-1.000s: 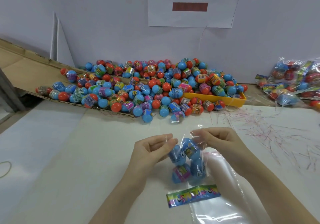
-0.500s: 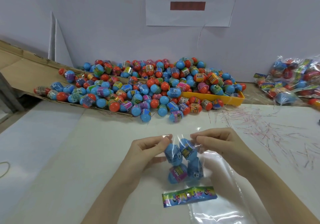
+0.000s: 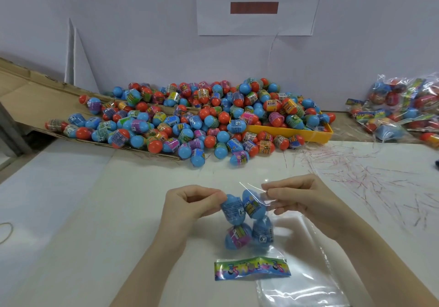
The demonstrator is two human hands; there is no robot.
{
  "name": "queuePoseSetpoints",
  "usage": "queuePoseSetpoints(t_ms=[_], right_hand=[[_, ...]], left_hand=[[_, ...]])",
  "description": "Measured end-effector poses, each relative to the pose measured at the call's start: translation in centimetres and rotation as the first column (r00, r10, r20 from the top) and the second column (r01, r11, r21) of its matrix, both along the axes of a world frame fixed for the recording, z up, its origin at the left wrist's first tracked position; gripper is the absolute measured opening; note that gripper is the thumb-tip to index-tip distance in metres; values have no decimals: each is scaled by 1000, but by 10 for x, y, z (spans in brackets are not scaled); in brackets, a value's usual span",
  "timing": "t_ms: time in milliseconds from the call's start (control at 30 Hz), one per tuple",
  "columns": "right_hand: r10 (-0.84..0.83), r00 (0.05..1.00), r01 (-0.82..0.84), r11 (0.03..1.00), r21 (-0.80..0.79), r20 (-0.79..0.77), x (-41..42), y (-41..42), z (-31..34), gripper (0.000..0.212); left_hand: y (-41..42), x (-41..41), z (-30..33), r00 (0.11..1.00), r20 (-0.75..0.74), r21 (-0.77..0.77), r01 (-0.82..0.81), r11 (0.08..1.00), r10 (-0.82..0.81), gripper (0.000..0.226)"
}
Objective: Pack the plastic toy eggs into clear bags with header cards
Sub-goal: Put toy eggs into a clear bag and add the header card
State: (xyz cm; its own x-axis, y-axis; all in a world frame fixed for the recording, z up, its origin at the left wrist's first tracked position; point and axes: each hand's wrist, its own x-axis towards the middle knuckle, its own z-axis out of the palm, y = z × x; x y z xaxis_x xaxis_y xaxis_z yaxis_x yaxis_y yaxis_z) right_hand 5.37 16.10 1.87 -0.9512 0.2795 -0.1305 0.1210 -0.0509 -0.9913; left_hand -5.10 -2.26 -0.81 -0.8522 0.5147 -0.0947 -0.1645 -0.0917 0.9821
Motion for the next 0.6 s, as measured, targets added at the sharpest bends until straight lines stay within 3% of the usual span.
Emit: queuePoseSetpoints(t_ms=[167,333,467,600], right_hand=[[-5,1000,5,1000,-10,1,1,2,0,24],[-4,1000,4,1000,2,5,2,3,0,22],[0,1000,1,997,84,-9,3,5,0,10],[-11,996,27,983,180,-91,3,6,-1,26]], left_hand=[[-3,-3,0,985,114,5,129,992,-129,13],[-6,-6,2,981,88,22,169,985,-170,19],[-8,-5,5,987,-39,-59,153,987,-155,4],[-8,-5,5,981,-163,-113,85,990,-103,24]])
